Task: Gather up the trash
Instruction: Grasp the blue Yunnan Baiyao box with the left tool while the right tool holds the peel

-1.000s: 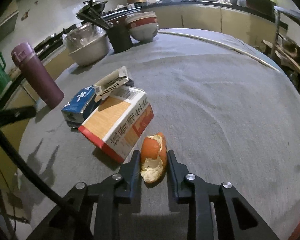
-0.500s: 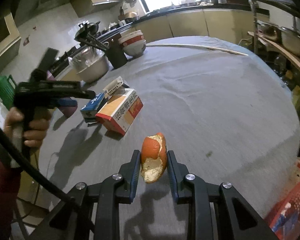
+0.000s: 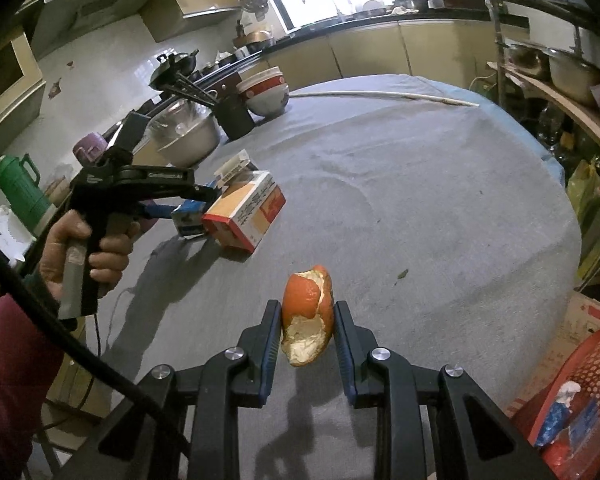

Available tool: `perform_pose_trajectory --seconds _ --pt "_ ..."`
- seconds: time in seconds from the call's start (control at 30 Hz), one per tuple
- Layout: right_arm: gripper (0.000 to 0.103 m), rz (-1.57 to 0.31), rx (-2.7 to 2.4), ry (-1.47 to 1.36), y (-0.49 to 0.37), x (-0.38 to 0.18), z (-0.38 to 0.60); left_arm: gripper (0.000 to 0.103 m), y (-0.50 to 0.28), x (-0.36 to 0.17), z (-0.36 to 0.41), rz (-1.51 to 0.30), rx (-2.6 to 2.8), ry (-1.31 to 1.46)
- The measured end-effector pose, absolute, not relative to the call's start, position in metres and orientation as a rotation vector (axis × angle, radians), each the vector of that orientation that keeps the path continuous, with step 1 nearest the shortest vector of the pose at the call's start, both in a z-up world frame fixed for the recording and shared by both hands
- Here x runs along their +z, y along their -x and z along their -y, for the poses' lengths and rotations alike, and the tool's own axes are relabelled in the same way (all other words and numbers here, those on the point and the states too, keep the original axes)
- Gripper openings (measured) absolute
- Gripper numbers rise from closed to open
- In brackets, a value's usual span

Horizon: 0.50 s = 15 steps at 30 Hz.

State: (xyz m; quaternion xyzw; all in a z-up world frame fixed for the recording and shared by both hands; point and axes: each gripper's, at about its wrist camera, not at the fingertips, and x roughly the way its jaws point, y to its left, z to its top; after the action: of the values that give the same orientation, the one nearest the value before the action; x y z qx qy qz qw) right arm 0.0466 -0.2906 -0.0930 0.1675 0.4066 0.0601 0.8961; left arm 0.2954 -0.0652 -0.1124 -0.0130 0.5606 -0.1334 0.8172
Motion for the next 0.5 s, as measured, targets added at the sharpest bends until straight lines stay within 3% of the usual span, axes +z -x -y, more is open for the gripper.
perform_pose_trajectory --seconds 0.5 --pt "0.028 -0.798 0.132 -0.330 -0.031 -0.075 0.282 0.065 -0.252 -0.105 0.024 -1.123 -0.279 0.062"
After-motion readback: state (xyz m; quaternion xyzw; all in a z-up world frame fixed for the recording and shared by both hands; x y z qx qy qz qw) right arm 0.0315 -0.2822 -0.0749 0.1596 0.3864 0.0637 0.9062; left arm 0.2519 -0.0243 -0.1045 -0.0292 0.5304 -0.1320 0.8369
